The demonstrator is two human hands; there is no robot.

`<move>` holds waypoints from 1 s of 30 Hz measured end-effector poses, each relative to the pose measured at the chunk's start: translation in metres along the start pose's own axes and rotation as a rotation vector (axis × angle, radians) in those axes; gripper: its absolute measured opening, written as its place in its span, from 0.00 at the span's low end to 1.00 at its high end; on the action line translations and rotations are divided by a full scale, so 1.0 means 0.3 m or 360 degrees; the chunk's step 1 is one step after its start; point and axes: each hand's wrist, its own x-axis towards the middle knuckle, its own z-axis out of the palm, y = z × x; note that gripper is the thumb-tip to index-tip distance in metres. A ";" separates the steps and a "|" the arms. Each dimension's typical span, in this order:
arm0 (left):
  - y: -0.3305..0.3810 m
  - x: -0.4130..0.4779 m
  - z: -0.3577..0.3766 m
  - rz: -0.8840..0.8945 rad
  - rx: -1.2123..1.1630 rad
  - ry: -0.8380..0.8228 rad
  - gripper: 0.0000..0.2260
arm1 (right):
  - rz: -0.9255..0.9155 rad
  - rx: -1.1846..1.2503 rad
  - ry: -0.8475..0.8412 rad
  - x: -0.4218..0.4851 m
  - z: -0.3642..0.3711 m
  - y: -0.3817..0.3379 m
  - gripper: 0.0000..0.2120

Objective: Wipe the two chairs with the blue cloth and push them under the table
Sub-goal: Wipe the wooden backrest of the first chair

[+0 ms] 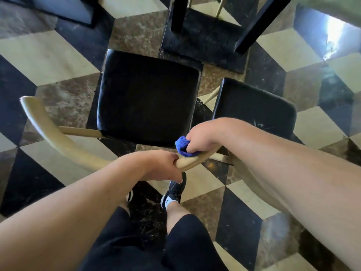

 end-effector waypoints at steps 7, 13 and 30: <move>-0.026 0.026 -0.018 0.0144 -0.0007 -0.0163 0.15 | 0.0111 -0.0190 -0.0436 0.328 0.059 -0.040 0.12; -0.088 0.041 -0.069 0.0266 0.0145 -0.0196 0.13 | 0.0230 0.0034 -0.0645 0.534 0.016 -0.041 0.14; -0.113 0.012 -0.152 0.0153 0.0145 -0.0260 0.24 | 0.0132 -0.0043 -0.0416 0.153 -0.194 -0.078 0.12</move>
